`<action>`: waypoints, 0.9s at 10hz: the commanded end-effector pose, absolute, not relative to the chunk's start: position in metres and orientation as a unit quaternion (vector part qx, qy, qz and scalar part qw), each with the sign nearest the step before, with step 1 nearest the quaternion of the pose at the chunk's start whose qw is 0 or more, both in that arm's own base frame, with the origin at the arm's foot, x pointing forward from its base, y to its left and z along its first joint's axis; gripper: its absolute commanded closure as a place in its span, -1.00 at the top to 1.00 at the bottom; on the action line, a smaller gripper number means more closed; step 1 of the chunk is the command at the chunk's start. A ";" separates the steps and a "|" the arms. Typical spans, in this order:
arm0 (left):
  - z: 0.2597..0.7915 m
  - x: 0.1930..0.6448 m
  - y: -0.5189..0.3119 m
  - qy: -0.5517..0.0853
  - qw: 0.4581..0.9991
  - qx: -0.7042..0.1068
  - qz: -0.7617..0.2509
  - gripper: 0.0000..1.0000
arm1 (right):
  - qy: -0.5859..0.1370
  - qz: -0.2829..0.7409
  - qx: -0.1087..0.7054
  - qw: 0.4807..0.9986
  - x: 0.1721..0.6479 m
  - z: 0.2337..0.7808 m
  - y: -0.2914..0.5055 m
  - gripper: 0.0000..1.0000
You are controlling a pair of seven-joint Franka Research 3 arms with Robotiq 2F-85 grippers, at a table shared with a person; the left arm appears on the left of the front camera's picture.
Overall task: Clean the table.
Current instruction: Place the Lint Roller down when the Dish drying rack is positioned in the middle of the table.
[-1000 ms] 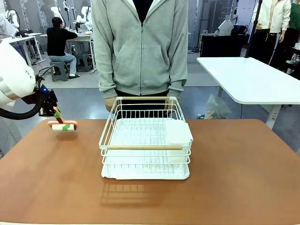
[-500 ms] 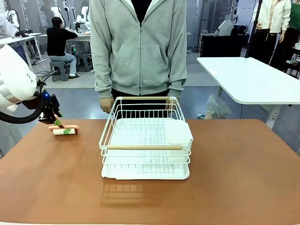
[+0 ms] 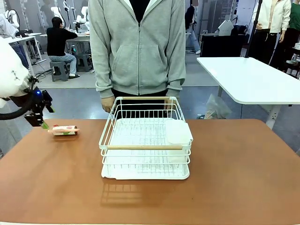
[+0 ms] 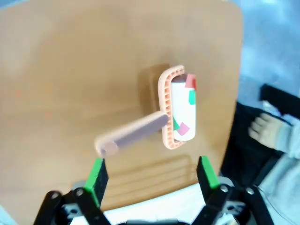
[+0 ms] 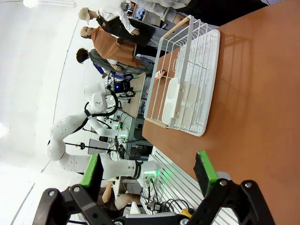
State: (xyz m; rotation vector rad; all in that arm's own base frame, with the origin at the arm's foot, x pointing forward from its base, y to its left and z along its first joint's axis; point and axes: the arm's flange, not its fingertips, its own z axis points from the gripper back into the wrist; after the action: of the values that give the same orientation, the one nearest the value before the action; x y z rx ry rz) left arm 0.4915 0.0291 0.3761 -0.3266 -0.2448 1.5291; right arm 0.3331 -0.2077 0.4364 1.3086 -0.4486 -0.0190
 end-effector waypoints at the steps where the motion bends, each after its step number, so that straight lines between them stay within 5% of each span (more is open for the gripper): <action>1: 0.423 0.481 0.015 -0.081 0.700 -0.096 0.703 1.00 | -0.218 -0.002 0.607 0.764 0.332 0.438 -0.206 1.00; 9: 0.450 0.471 0.014 -0.072 0.708 -0.099 0.695 1.00 | -0.218 -0.002 0.607 0.764 0.332 0.438 -0.206 1.00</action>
State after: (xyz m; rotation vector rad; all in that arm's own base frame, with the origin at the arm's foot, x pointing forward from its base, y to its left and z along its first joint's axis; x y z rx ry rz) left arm 0.4720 0.0127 0.4527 -0.2108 -0.1443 1.5417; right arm 0.3331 -0.2077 0.4364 1.3086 -0.4486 -0.0190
